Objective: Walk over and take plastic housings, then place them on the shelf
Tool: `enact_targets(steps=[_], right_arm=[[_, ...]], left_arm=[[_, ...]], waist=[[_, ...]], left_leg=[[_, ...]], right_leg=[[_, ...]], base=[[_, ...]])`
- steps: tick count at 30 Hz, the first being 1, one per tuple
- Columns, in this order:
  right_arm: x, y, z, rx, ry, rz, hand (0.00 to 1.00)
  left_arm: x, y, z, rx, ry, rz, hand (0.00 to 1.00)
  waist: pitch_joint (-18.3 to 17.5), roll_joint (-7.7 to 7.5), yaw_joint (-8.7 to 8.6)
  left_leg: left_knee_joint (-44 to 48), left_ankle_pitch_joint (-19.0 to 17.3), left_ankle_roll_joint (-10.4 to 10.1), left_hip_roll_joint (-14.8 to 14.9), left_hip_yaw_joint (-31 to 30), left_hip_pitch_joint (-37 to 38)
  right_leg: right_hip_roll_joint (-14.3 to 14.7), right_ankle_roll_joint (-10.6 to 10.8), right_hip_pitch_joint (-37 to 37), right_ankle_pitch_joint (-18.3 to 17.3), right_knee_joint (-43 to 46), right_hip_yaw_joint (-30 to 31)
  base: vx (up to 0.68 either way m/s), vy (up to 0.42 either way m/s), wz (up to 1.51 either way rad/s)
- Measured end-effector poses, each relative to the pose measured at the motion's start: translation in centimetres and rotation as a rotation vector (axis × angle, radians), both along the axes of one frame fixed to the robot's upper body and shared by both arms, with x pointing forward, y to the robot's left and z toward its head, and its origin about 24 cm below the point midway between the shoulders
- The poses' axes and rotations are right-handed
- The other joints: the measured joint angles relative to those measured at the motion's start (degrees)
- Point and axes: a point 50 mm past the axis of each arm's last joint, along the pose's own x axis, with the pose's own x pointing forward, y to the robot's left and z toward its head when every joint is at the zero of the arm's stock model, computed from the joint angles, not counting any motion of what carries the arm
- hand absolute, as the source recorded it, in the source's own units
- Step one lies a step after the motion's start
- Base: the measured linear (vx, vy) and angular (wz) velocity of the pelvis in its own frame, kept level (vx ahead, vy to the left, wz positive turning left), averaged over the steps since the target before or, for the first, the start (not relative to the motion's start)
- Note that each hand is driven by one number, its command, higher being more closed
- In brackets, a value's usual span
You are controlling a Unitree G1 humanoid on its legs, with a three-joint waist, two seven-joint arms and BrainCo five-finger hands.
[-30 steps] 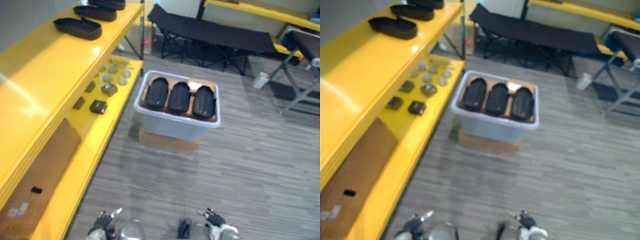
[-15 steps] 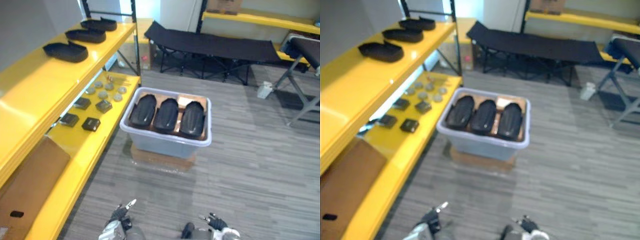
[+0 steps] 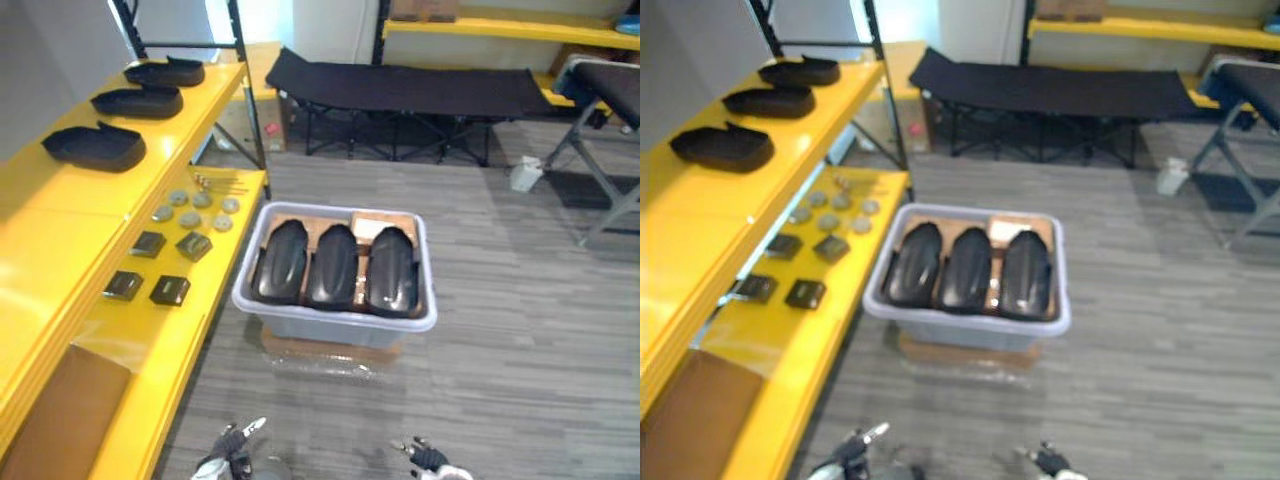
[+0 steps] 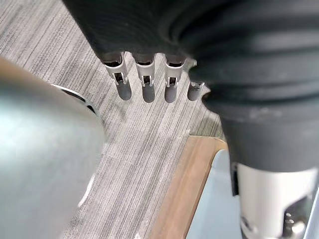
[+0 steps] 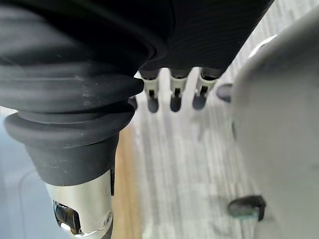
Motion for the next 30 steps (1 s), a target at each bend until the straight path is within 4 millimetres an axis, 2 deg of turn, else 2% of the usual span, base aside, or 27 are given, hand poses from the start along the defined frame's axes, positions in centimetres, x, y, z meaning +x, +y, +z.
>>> enact_targets(steps=[4, 8, 11, 14, 15, 16, 17, 18, 21, 23, 26, 28, 29, 30], right_arm=[[-0.1, -0.1, 0.0, -0.013, -0.005, 0.026, 0.00], [0.5, 0.7, 0.2, -0.057, -0.046, 0.216, 0.00], [1.4, 1.4, 0.5, -0.071, -0.100, 0.307, 0.00], [1.9, 2.7, 0.7, -0.060, -0.143, 0.380, 0.00], [2.0, 3.1, 0.8, -0.057, -0.159, 0.416, 0.00], [2.2, 3.4, 0.8, -0.058, -0.170, 0.448, 0.00], [2.6, 3.9, 1.1, -0.063, -0.200, 0.515, 0.00], [2.9, 4.7, 1.2, -0.070, -0.223, 0.603, 0.00], [3.5, 5.5, 1.5, -0.090, -0.255, 0.728, 0.00], [3.6, 6.1, 1.6, -0.095, -0.278, 0.780, 0.00], [4.4, 5.4, 2.2, -0.142, -0.332, 0.843, 0.00], [4.5, 5.6, 2.7, -0.146, -0.378, 0.910, 0.00], [4.7, 6.0, 3.3, -0.142, -0.429, 0.958, 0.00], [5.5, 7.2, 5.0, -0.119, -0.563, 1.043, 0.00]], left_arm=[[0.0, -0.2, 0.0, 0.020, -0.005, -0.044, 0.00], [0.1, 0.0, 0.1, 0.048, 0.005, -0.111, 0.00], [-0.2, 0.1, -0.1, 0.065, 0.035, -0.166, 0.00], [-0.1, 0.9, 0.0, 0.116, 0.058, -0.197, 0.00], [0.0, 1.1, 0.1, 0.119, 0.062, -0.184, 0.00], [-0.1, 1.3, 0.1, 0.118, 0.065, -0.171, 0.00], [-0.1, 1.7, 0.1, 0.125, 0.075, -0.162, 0.00], [0.4, 2.2, 0.2, 0.143, 0.069, -0.173, 0.00], [0.5, 2.0, 0.2, 0.151, 0.068, -0.164, 0.00], [0.4, 1.9, 0.2, 0.152, 0.072, -0.164, 0.00], [0.5, 0.6, 0.1, 0.148, 0.070, -0.219, 0.00], [0.5, 0.5, 0.0, 0.144, 0.068, -0.219, 0.00], [0.5, 0.4, 0.0, 0.144, 0.066, -0.228, 0.00], [0.6, 0.1, 0.0, 0.150, 0.065, -0.263, 0.00]], waist=[[-0.11, 0.12, -0.72], [-0.49, -1.07, -0.94], [-0.49, -1.24, -1.84], [-0.56, -2.96, -2.69], [-0.22, -2.66, -2.69], [-0.22, -2.82, -2.74], [0.06, -3.70, -2.87], [0.75, -5.55, -2.77], [0.97, -4.87, -2.06], [1.14, -4.65, -2.17], [1.00, -2.66, -3.01], [0.95, -2.23, -2.77], [0.80, -2.07, -2.78], [0.67, -2.22, -2.88]], left_leg=[[-1.52, 0.08, 0.08, -0.30, -1.43, -0.06], [-2.92, 0.09, 0.10, -1.02, -1.90, 0.82], [-3.15, 0.63, 0.93, -0.33, -4.00, 0.70], [-2.80, 0.62, 0.93, 1.01, -7.37, 0.83], [-2.75, 0.62, 0.93, 2.25, -8.32, 0.76], [-2.70, 0.63, 0.93, 2.56, -8.72, 0.77], [-2.68, 0.64, 0.91, 2.59, -9.30, 0.77], [-2.85, 0.58, 0.83, 0.81, -10.63, 0.93], [-3.83, 1.35, 0.10, 0.30, -10.72, 0.62], [-5.18, 2.36, -0.25, -0.52, -10.96, 0.73], [-9.45, 5.73, -0.96, 0.22, -12.99, 1.09], [-11.32, 6.88, -1.24, 0.90, -13.73, 1.71], [-11.73, 7.05, -1.36, 1.15, -13.70, 1.96], [-12.23, 7.31, -1.46, 1.32, -13.65, 2.10]], right_leg=[[0.14, 0.01, 0.40, 0.01, -0.60, -2.12], [0.02, 0.04, 0.89, 0.08, -0.63, -2.36], [-0.15, 0.01, -1.69, 0.10, 6.22, -1.96], [-0.15, -1.11, -3.32, 0.91, 13.46, -0.83], [0.21, -1.58, -5.04, -0.52, 16.50, -0.13], [1.33, -1.29, -5.10, -3.05, 15.01, 0.94], [2.84, -1.47, -4.76, -3.23, 10.62, 1.91], [2.52, -2.18, -4.82, 0.51, 7.53, 0.60], [2.96, -1.59, -3.04, 0.11, 2.72, 0.48], [2.69, -0.48, -2.25, -1.79, 0.89, -0.31], [3.85, -0.92, -2.44, -2.41, 0.87, -2.54], [4.27, -1.10, -2.24, -2.45, 0.94, -3.17], [4.51, -1.15, -2.14, -2.48, 0.97, -3.23], [4.86, -1.22, -2.23, -2.42, 0.96, -3.20]], base=[[0.09, -0.017, 0.17], [0.04, 0.012, 0.03], [0.01, 0.042, 0.31], [0.01, 0.037, 0.50], [0.02, -0.006, 0.32], [0.01, 0.006, 0.33], [-0.05, -0.025, 0.41], [-0.06, -0.055, 0.37], [-0.05, -0.074, 0.04], [-0.09, -0.113, 0.06], [-0.07, -0.100, 0.33], [-0.02, -0.055, 0.20], [-0.01, -0.047, 0.03], [-0.01, -0.041, -0.02]])
